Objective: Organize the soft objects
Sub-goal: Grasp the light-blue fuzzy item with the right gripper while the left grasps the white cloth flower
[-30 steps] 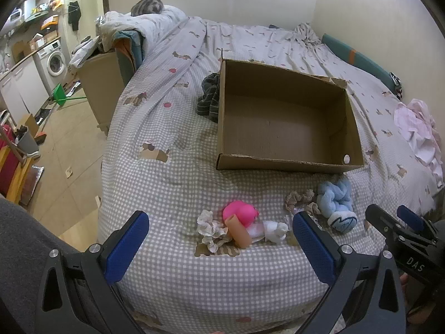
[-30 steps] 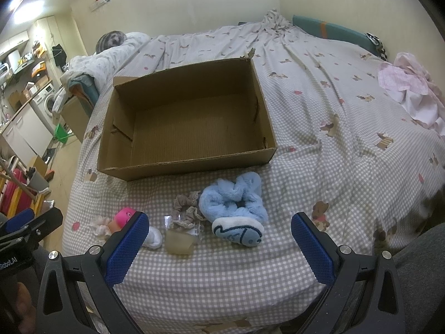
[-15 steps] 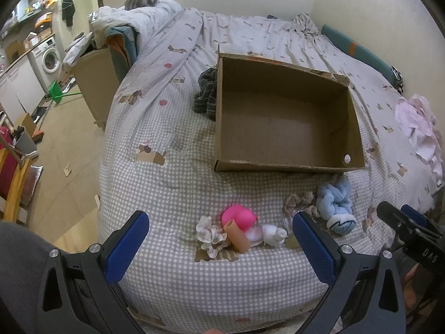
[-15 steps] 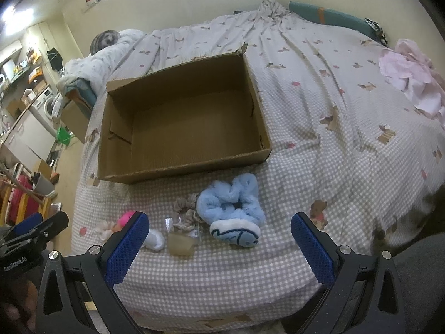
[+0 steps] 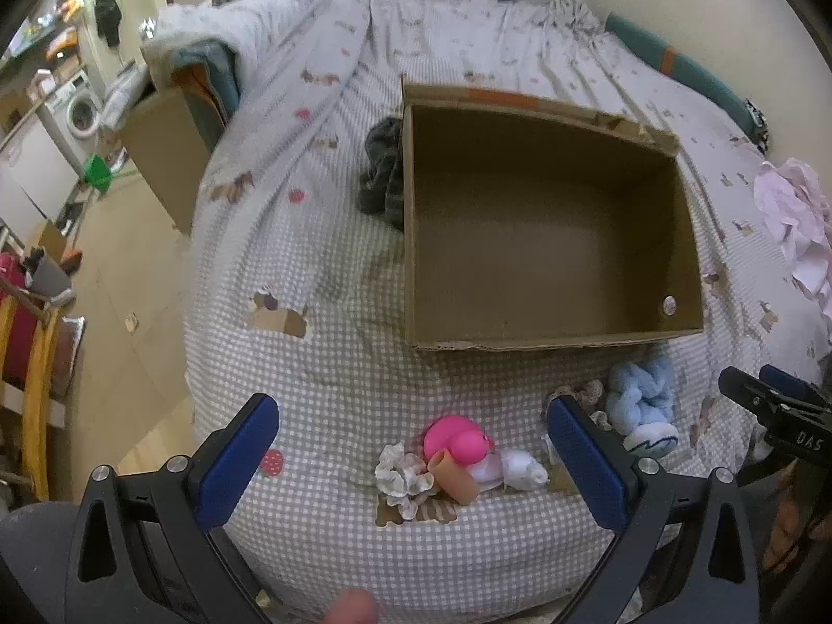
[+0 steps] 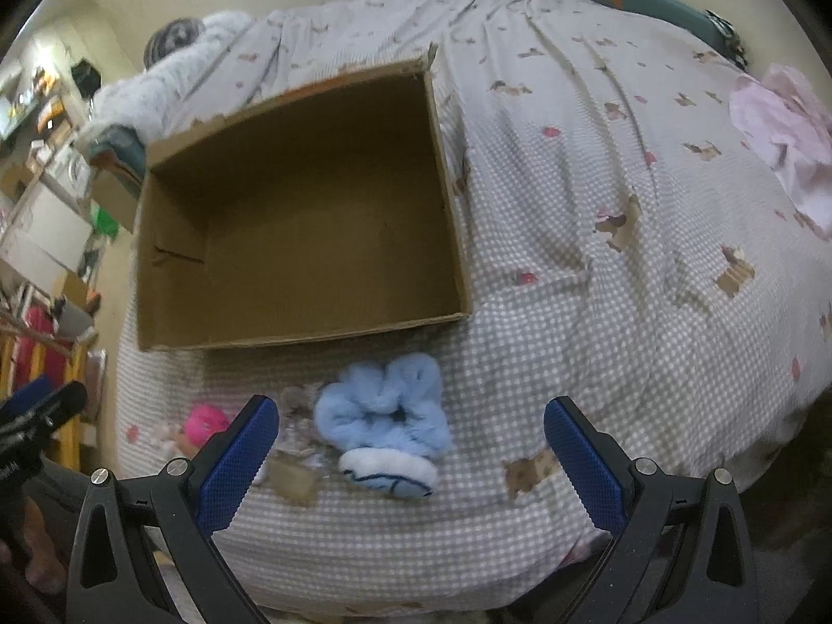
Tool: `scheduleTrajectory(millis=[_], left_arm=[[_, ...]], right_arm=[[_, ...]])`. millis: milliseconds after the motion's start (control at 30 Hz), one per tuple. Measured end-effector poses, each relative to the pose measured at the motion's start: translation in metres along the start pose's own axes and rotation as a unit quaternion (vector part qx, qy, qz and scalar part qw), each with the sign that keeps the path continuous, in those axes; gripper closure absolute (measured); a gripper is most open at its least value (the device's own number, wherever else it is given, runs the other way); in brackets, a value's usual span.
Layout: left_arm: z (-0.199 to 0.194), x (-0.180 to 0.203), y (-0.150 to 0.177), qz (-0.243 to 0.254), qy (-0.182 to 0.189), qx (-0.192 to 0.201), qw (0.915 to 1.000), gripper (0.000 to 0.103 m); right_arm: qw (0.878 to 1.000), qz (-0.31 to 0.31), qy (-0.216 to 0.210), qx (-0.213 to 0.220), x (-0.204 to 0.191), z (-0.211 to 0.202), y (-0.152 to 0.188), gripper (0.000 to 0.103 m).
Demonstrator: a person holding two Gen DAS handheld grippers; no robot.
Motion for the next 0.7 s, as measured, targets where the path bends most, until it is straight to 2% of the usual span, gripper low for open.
scheduleTrajectory(millis=[100,233,333,400,533,633,700], left_arm=[[0.020,0.000,0.001,-0.002,-0.002,-0.019,0.9998,0.000],[0.051,-0.005,0.009,-0.010,-0.012,-0.042,0.9990,0.000],[0.078,-0.016,0.018,-0.040,0.005,-0.089,0.9952,0.000],[0.086,-0.026,0.019,-0.069,0.009,-0.103,0.9923,0.000],[0.091,-0.032,0.018,-0.088,0.005,-0.109,0.9902,0.000],[0.094,-0.026,0.019,-0.093,0.024,-0.131,0.9867,0.000],[0.094,-0.024,0.020,-0.090,0.023,-0.133,0.9867,0.000]], right_arm=[[1.000,-0.010,0.005,-0.010,0.008,0.012,-0.003,0.000],[1.000,0.012,-0.018,-0.011,0.025,0.025,0.000,0.000],[0.997,0.058,-0.042,-0.021,0.041,0.035,0.004,0.000],[0.996,0.074,-0.051,-0.025,0.046,0.039,0.004,0.000],[0.996,0.037,-0.034,-0.077,0.033,0.064,0.014,0.000],[0.992,-0.004,-0.024,-0.122,0.016,0.090,0.021,0.000],[0.990,-0.028,-0.008,-0.137,0.007,0.103,0.023,0.000]])
Point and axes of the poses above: each gripper's, at about its wrist camera, not at the fingertips, and z roughly the way its jaws point, x to its right, y to its underside, the point moved 3 cm from there along z, roughly the way its jaws point, and after that the axes turned 15 degrees about -y, right-handed, at the moved point
